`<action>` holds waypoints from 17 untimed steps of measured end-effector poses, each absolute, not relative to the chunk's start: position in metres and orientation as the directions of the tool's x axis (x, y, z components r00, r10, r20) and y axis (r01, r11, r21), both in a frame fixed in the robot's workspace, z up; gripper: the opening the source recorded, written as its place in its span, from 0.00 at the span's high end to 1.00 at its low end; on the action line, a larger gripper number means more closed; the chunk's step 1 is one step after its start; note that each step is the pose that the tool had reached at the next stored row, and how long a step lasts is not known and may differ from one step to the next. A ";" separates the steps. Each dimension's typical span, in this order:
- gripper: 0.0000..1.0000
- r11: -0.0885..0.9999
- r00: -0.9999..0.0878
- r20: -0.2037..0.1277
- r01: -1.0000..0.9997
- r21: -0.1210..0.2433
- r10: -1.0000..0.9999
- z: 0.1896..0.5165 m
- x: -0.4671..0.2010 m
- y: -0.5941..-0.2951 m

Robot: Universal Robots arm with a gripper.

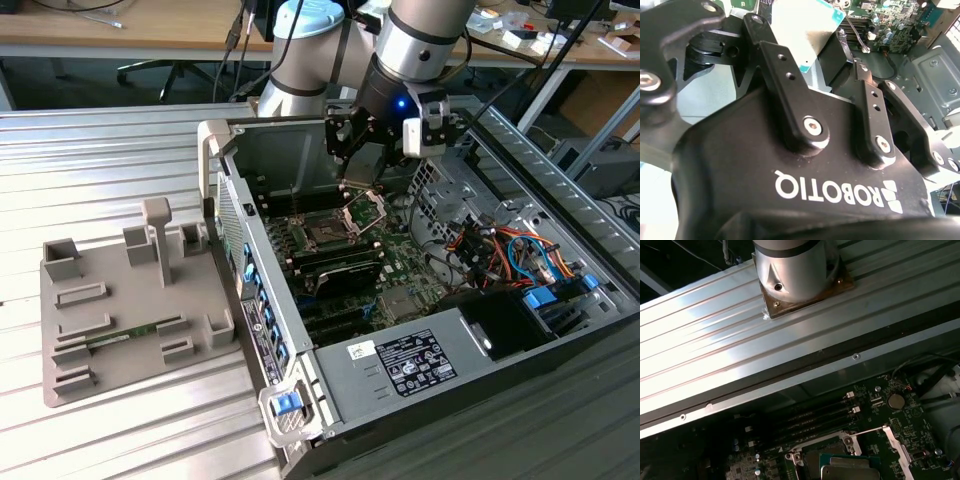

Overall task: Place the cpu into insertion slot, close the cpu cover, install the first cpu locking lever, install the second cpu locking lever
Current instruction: 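Place the cpu into insertion slot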

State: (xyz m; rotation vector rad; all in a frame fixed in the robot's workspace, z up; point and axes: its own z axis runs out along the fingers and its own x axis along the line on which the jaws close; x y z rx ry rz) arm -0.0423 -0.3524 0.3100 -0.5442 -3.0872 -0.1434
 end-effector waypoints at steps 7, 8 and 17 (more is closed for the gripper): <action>0.46 0.929 -0.933 0.019 0.358 0.089 0.358 0.309 -0.042 -0.352; 0.46 0.929 -0.933 0.019 0.359 0.089 0.358 0.309 -0.042 -0.352; 0.46 0.925 -0.930 0.019 0.368 0.089 0.368 0.308 -0.042 -0.352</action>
